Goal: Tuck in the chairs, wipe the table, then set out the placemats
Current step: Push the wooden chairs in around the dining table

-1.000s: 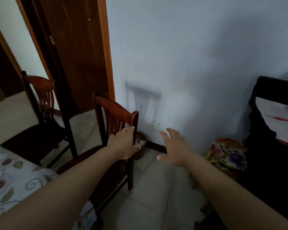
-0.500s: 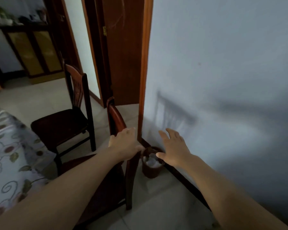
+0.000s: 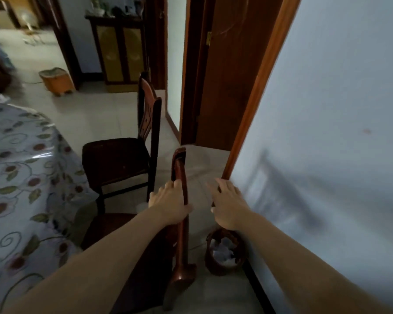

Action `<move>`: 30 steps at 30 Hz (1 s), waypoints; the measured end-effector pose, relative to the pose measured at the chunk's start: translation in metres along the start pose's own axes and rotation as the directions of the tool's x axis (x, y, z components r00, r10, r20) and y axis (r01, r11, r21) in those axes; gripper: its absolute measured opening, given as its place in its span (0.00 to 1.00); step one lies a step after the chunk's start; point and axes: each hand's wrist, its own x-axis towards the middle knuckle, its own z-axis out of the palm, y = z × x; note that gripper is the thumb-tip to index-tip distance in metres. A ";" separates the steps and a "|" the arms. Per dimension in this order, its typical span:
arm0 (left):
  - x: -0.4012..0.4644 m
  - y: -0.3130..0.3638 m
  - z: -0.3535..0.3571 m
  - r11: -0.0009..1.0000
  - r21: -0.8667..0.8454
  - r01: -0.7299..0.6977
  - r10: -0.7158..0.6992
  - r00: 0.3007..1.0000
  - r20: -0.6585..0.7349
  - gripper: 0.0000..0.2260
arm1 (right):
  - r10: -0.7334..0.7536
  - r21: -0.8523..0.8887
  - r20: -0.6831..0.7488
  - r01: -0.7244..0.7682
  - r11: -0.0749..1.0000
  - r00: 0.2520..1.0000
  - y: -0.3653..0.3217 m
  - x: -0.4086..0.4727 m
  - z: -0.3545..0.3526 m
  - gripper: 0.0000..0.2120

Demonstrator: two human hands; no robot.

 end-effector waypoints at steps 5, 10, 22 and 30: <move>0.009 0.000 0.001 0.981 -0.038 0.189 -0.189 0.982 0.003 0.31 | -0.263 -0.005 0.084 0.264 0.965 0.961 0.012 0.056 0.003 0.35; 0.003 0.016 0.026 0.924 -0.024 0.381 -0.378 0.922 0.082 0.42 | -0.535 0.000 0.187 0.545 0.838 0.824 0.029 0.088 0.010 0.39; -0.005 0.050 0.059 0.773 -0.037 0.633 -0.634 0.773 -0.018 0.14 | -0.771 -0.095 0.176 0.790 0.606 0.612 0.029 0.117 0.051 0.43; -0.013 -0.004 0.026 0.715 -0.078 0.695 -0.699 0.713 -0.060 0.18 | -0.859 -0.120 0.097 0.863 0.491 0.502 -0.036 0.151 0.036 0.35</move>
